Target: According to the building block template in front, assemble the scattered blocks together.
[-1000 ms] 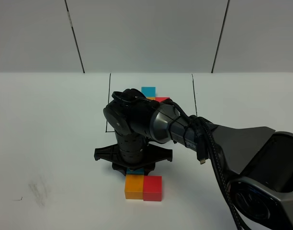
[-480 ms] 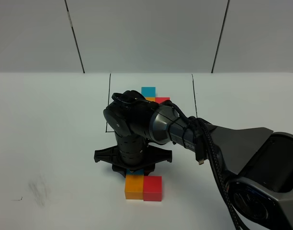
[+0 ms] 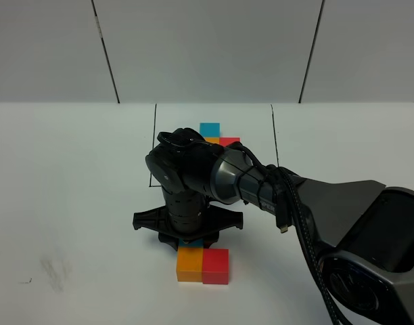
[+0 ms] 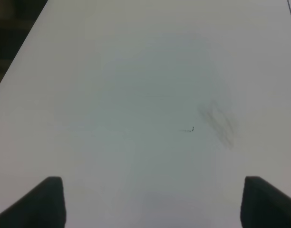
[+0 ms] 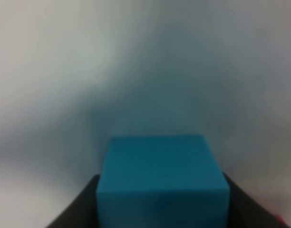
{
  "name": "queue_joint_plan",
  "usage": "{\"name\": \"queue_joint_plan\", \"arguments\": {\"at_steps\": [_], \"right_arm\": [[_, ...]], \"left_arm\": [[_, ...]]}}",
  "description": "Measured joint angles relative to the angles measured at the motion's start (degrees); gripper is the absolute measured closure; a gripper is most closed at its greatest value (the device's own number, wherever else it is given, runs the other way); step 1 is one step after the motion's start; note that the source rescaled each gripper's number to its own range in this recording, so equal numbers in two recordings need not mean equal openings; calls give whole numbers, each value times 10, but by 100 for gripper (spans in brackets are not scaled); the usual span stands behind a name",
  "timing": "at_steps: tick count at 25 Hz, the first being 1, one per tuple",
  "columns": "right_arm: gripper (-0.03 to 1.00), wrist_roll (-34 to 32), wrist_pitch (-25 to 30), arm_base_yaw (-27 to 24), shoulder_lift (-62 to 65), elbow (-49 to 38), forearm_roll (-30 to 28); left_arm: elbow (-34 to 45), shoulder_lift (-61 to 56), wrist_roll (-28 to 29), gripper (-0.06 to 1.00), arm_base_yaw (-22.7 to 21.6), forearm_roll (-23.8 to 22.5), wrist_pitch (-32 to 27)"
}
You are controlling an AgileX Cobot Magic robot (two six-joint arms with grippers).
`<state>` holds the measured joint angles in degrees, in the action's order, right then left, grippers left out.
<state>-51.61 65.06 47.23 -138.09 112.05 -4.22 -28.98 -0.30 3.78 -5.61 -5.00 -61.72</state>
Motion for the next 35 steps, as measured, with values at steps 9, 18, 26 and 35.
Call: {"name": "queue_joint_plan", "arguments": {"at_steps": [9, 18, 26, 35], "right_arm": [[97, 15, 1, 0, 0, 0, -1], [55, 60, -13, 0, -7, 0, -6], [24, 92, 7, 0, 10, 23, -8], [3, 120, 40, -28, 110, 56, -77]], "left_arm": [[0, 0, 1, 32, 0, 0, 0], [0, 0, 1, 32, 0, 0, 0], [0, 0, 1, 32, 0, 0, 0], [0, 0, 1, 32, 0, 0, 0]]}}
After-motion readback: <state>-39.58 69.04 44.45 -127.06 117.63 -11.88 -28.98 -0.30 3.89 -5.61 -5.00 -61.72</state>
